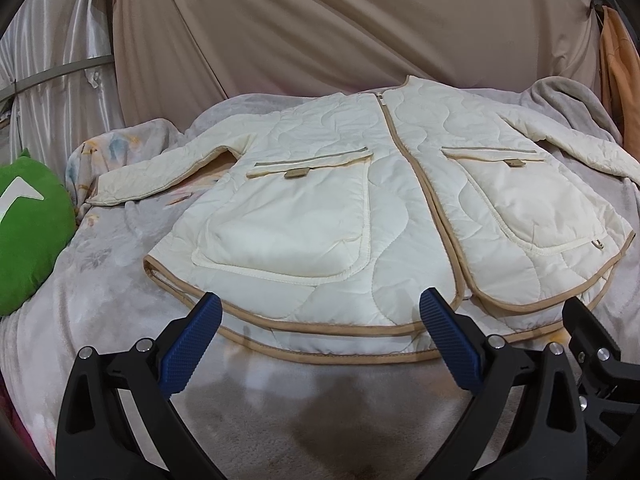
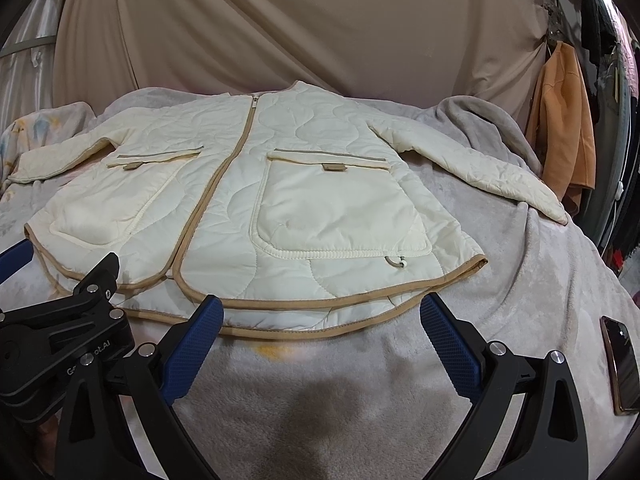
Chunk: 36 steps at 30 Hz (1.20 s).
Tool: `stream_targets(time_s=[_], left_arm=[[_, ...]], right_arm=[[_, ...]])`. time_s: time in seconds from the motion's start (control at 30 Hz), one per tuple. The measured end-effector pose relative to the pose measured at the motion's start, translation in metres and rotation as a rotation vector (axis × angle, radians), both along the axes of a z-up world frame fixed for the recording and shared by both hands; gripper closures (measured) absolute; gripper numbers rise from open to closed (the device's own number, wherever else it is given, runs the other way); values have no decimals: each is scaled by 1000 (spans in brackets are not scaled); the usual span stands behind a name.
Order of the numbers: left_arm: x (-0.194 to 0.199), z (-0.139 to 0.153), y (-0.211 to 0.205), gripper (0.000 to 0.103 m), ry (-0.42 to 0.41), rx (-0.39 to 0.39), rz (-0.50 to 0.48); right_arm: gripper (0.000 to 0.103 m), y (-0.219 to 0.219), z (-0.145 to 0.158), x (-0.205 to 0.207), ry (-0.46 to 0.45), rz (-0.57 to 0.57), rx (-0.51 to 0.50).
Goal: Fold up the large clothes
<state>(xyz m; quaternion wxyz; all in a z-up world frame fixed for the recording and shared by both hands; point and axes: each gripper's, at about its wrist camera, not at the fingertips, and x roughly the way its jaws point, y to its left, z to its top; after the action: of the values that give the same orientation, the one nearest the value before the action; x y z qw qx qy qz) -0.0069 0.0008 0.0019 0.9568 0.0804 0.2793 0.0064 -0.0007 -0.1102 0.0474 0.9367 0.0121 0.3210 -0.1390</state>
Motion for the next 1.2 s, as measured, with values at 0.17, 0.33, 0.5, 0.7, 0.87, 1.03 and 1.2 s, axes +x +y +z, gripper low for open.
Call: stream_targets(time_s=[0.17, 0.33, 0.5, 0.7, 0.87, 1.03, 1.2], left_arm=[[1, 0, -4, 6, 7, 2, -1], [0, -1, -2, 6, 18, 3, -2], [1, -1, -3, 6, 20, 4, -2], [1, -1, -3, 6, 19, 4, -2], [1, 0, -2, 6, 19, 3, -3], [3, 6, 6, 6, 43, -38, -47], [8, 37, 25, 6, 2, -22, -68]], right_arm=[[5, 0, -1, 1, 4, 0, 0], [5, 0, -1, 1, 7, 1, 0], [5, 0, -1, 1, 8, 1, 0], [5, 0, -2, 1, 9, 0, 0], [5, 1, -2, 2, 10, 3, 4], [6, -15, 1, 2, 19, 13, 62], [6, -64, 24, 1, 23, 4, 104]])
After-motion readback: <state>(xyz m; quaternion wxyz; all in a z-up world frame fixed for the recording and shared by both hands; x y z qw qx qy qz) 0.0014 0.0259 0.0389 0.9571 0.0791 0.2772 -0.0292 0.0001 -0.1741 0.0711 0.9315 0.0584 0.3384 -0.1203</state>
